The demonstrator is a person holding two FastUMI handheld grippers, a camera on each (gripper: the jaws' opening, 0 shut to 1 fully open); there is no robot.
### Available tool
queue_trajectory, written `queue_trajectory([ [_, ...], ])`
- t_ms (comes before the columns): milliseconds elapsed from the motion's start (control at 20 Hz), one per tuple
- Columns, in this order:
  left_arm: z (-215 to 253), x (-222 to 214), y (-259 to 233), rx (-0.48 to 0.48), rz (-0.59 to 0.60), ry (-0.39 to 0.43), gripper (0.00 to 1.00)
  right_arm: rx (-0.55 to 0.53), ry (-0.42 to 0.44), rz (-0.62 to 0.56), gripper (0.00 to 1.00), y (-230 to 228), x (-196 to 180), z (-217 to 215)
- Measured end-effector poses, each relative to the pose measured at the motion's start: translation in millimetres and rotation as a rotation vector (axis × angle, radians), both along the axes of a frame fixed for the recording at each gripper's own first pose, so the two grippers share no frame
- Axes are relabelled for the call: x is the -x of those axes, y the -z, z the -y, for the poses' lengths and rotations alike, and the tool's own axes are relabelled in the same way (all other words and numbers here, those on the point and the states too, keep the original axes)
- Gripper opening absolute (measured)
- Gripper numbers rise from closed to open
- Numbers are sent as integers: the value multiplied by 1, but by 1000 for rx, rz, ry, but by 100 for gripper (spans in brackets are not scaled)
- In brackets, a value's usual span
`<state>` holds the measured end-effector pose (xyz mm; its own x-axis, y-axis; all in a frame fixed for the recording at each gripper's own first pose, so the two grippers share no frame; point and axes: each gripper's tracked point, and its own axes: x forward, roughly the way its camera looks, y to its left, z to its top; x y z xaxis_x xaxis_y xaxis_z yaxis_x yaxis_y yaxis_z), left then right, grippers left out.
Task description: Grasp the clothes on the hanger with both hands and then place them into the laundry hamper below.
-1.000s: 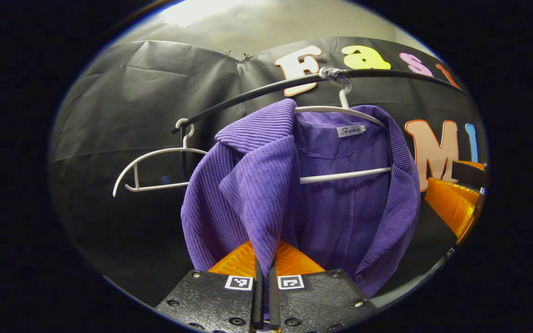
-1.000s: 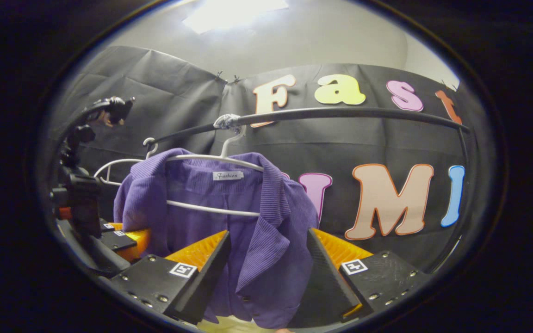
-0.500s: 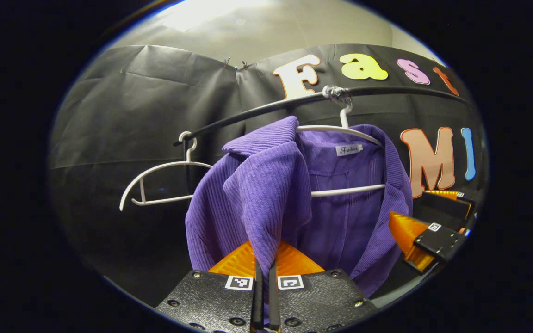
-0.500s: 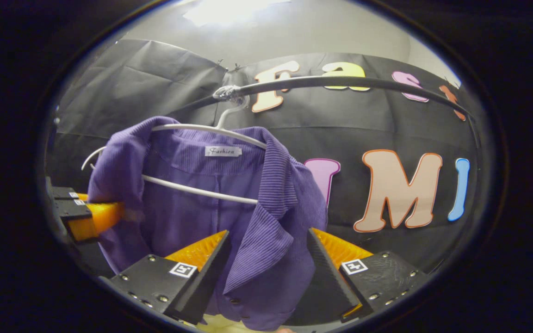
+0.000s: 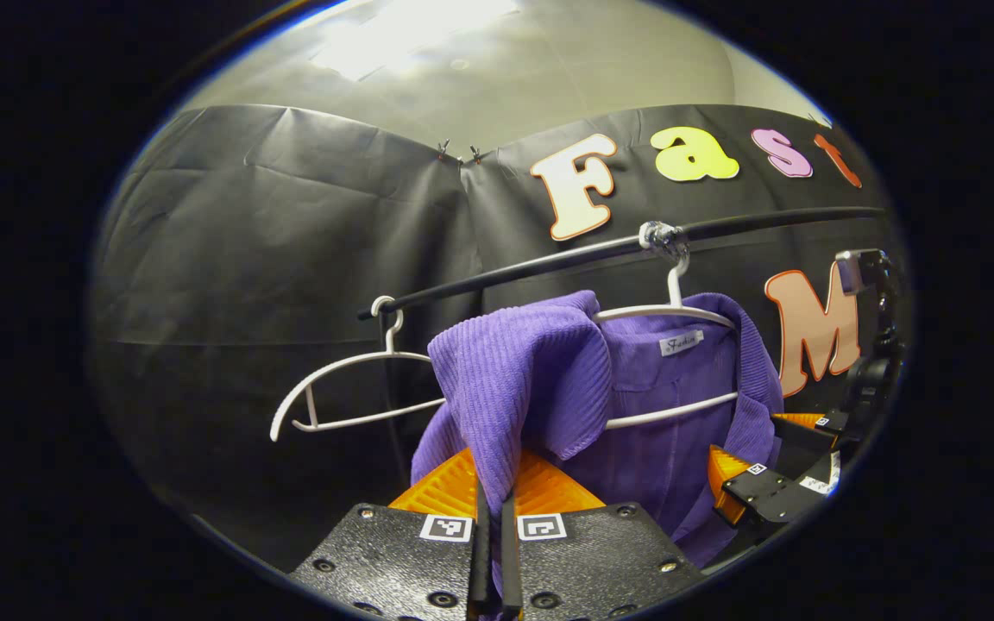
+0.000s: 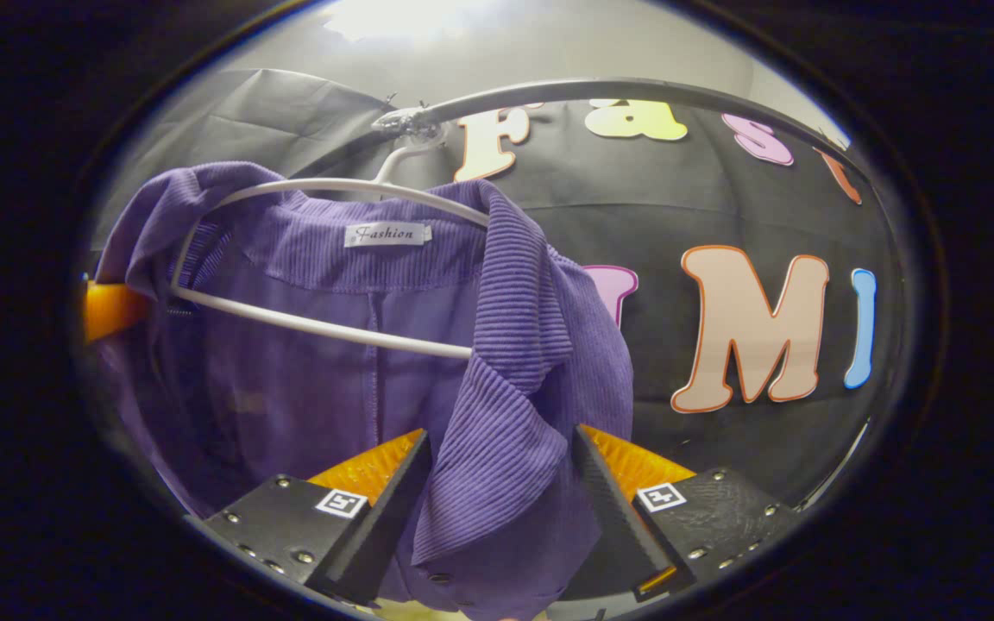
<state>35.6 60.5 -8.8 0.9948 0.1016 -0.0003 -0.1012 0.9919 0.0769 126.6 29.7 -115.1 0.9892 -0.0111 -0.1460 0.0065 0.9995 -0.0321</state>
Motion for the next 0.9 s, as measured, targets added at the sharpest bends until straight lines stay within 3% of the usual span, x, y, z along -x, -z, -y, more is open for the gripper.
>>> queue_trajectory([
  [50,-3,1,-3,-8,9,-7,2,4,3,-8,94,2,-1,1],
  [100,-6,1,-6,-16,15,-13,8,7,3,-16,100,6,-4,0],
  [200,-13,2,-10,-31,24,-27,2,13,8,-24,82,8,-6,4],
  [300,-19,2,-12,-33,28,-41,5,27,28,-35,60,14,-10,11],
  [350,-23,2,-14,-34,30,-50,5,32,40,-42,56,15,-10,15],
  [500,-32,0,-17,-41,37,-67,5,50,100,-62,17,17,-10,34],
  [650,-38,-1,-23,-58,48,-82,5,70,149,-58,22,12,-10,54],
  [700,-42,-1,-24,-64,54,-87,7,78,165,-49,18,8,-10,60],
  [750,-44,-2,-26,-67,58,-90,2,86,179,-42,18,5,-10,67],
  [900,-51,-5,-32,-66,71,-102,5,101,207,-23,18,-4,-10,84],
])
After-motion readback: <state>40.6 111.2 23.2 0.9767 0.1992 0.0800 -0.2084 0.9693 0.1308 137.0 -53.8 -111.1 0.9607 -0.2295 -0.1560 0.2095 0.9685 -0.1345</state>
